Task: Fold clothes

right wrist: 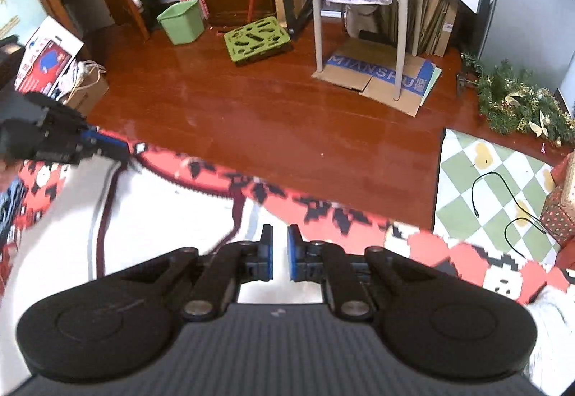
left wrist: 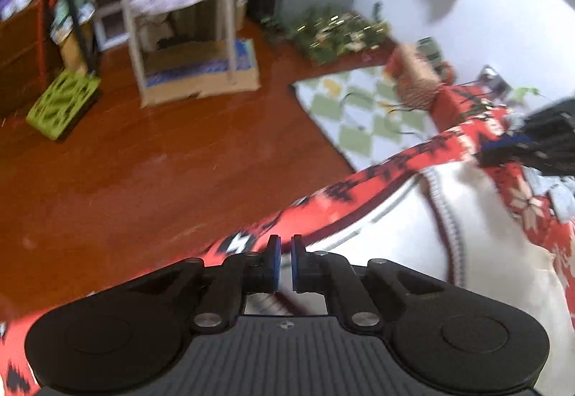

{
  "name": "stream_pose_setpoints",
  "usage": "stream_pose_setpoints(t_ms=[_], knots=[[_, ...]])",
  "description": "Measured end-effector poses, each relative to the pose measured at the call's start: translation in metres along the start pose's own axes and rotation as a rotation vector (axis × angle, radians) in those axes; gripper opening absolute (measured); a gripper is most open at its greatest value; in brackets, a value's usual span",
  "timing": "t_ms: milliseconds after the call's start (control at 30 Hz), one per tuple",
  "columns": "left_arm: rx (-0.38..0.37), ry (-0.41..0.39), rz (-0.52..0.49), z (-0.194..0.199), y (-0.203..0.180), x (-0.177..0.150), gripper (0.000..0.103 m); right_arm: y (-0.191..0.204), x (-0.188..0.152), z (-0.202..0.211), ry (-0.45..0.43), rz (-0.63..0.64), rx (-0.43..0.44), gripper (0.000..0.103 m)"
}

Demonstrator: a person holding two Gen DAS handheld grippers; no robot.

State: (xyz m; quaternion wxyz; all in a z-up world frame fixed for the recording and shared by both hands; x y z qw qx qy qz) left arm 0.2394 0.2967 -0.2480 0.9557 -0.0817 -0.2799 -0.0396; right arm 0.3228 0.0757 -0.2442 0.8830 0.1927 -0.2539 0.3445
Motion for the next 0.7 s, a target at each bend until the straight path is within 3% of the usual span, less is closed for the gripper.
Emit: stream_pose_setpoints(t_ms=[133,533,700], knots=[[0.025,0.036,0.033,-0.004,0.012,-0.011,0.004,0.000,-0.011,-0.003,0.006,-0.022,0.012,0.010],[-0.013,0.016,0.081,-0.029,0.011,0.010,0.004,0.010,0.005,-0.025,-0.016,-0.082,-0.001,0.011],[-0.106,-0.034,0.061,-0.018,-0.021,0.031,0.005,-0.007,0.004,-0.022,-0.021,-0.090,-0.039,0.013]])
Point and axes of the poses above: each gripper's, at about its wrist camera, not at the fingertips, and z roughly against the way its jaws point, y to its left, x to its top, the point moved 10 cm from there along -z, roughly the way its jaws point, and after that the axes turned 3 degrees about -y, right-handed, at the moved point
